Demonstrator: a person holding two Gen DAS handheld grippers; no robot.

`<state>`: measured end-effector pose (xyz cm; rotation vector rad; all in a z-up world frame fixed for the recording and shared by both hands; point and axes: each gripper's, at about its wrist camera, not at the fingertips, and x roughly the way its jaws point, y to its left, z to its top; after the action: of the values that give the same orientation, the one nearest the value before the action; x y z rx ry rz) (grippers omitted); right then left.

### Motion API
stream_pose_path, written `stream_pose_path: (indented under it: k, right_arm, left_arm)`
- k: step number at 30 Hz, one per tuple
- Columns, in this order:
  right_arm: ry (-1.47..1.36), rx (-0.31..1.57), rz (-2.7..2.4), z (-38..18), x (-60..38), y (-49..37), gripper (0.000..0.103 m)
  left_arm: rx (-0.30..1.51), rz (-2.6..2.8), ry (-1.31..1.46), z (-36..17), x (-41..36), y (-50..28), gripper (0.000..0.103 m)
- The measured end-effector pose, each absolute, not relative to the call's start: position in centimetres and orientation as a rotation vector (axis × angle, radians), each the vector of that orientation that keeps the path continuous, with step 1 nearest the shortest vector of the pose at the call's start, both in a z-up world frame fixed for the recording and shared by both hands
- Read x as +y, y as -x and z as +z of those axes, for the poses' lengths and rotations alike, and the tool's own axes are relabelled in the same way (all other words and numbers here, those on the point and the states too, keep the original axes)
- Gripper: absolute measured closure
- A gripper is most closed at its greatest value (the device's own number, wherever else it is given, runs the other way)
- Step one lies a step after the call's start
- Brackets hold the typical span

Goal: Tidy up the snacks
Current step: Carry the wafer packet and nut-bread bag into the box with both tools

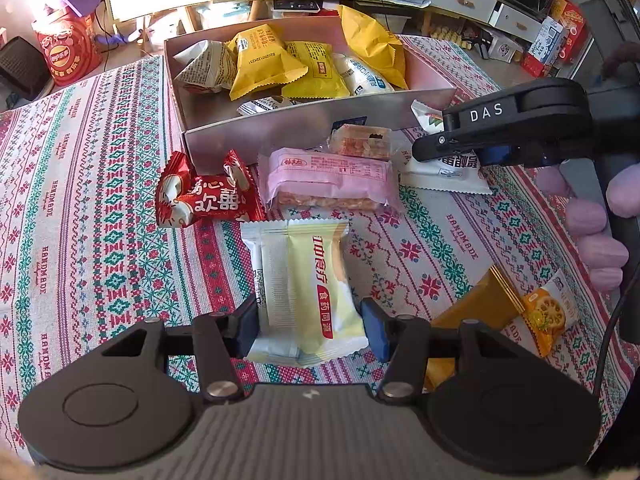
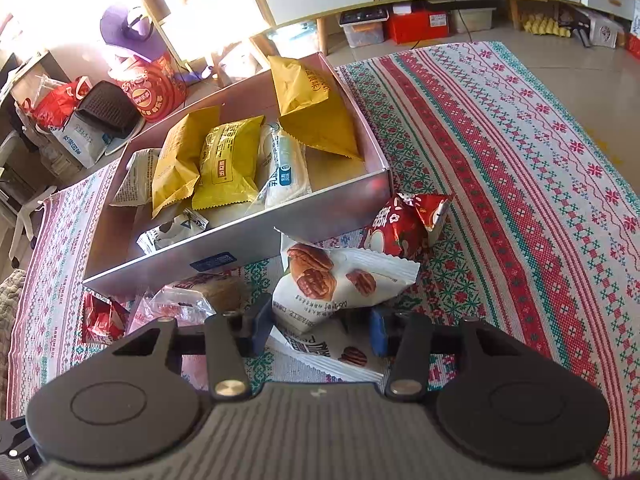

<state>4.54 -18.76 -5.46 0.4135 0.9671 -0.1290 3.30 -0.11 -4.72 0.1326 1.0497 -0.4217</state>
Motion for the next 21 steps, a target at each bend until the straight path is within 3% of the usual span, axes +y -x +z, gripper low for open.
stream_pose_path:
  k: [10, 21]
  right_arm:
    - [-0.445, 0.995, -0.129, -4.0, -19.3, -3.2, 0.065]
    - [-0.456, 0.877, -0.089, 0.0, -19.0, -3.8, 0.065]
  left_arm:
    - [1.015, -0.434, -0.102, -3.0, 0.5, -3.3, 0.043]
    - [0.920, -0.402, -0.035, 0.4, 1.0, -5.4, 0.043]
